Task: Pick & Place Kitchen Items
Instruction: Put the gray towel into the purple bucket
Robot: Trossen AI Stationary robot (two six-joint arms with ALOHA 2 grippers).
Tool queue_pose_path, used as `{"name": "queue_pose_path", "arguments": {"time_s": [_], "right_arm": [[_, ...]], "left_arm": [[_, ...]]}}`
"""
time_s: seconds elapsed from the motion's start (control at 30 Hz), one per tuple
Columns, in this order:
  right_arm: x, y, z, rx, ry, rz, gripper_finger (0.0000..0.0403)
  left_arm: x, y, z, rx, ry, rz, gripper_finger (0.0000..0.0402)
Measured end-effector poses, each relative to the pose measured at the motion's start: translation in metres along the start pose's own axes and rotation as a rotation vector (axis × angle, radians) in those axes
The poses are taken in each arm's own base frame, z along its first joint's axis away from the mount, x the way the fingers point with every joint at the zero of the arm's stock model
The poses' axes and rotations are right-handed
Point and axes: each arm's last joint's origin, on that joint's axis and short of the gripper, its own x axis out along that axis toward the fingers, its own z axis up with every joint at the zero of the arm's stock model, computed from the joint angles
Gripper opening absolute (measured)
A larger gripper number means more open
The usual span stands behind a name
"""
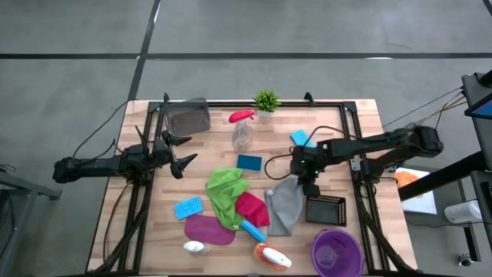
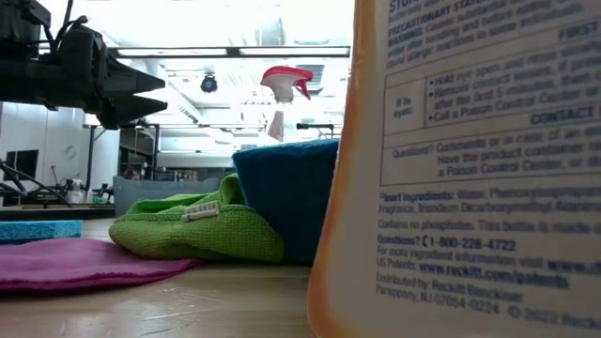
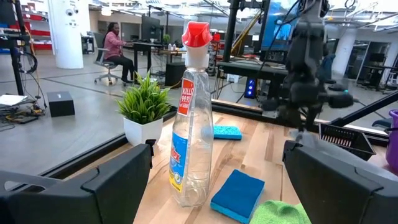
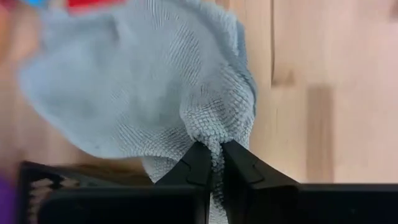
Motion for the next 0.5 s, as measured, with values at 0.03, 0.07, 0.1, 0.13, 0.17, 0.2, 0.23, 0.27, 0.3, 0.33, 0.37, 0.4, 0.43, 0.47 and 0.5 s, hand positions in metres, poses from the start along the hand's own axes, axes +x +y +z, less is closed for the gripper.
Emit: {"name": "queue_pose_path", "arguments": {"time_s": [0.03,0.07,0.1,0.13,0.17,0.2,0.23,0.27,0.3,0.33,0.37,0.4,0.43,0.47,0.5], "right_arm": [[-0.007,0.002,0.000,-0.009,-0.039,0.004,0.0019],[-0.015,0.005,0.001,-0.019,-0.083,0.007,0.0019],[-0.023,0.008,0.001,-0.033,-0.131,0.003,0.0019],[-0.032,0.010,0.001,-0.045,-0.181,0.002,0.0019],[-0.040,0.012,0.000,-0.059,-0.232,0.005,0.0019],[-0.048,0.014,-0.001,-0.071,-0.280,0.002,0.0019],[-0.056,0.016,-0.003,-0.082,-0.331,-0.007,0.0019],[-0.064,0.017,-0.004,-0.094,-0.385,-0.016,0.0019],[-0.072,0.019,-0.007,-0.107,-0.435,-0.025,0.0019],[-0.078,0.020,-0.010,-0.125,-0.481,-0.031,0.0018],[-0.085,0.021,-0.013,-0.144,-0.532,-0.041,0.0018],[-0.090,0.022,-0.016,-0.162,-0.582,-0.050,0.0018],[-0.094,0.023,-0.020,-0.182,-0.631,-0.053,0.0018],[-0.098,0.023,-0.023,-0.203,-0.684,-0.056,0.0018],[-0.100,0.024,-0.027,-0.226,-0.738,-0.058,0.0018]], "left_arm": [[0.000,0.000,0.000,0.000,0.000,0.000,0.0365],[0.000,0.000,0.000,0.000,0.000,0.000,0.0365],[0.000,0.000,0.000,0.000,0.000,0.000,0.0365],[0.000,0.000,0.000,0.000,0.000,0.000,0.0365],[0.000,0.000,0.000,-0.001,-0.001,0.000,0.0365],[0.000,0.000,0.000,0.000,0.000,0.000,0.0365],[0.000,0.000,0.000,0.000,0.000,0.000,0.0365],[0.000,0.000,0.000,0.000,0.000,0.000,0.0365],[0.000,0.000,0.000,0.000,0.000,0.000,0.0365],[0.000,0.000,0.000,0.000,0.000,0.000,0.0365],[0.000,0.000,0.000,-0.001,-0.001,0.000,0.0365],[0.000,0.000,0.000,0.000,-0.001,0.001,0.0365],[0.000,0.000,0.000,-0.001,-0.001,0.000,0.0365],[0.000,0.000,0.000,-0.001,-0.001,0.001,0.0365],[0.000,0.000,0.000,0.000,-0.001,0.000,0.0365]]}}
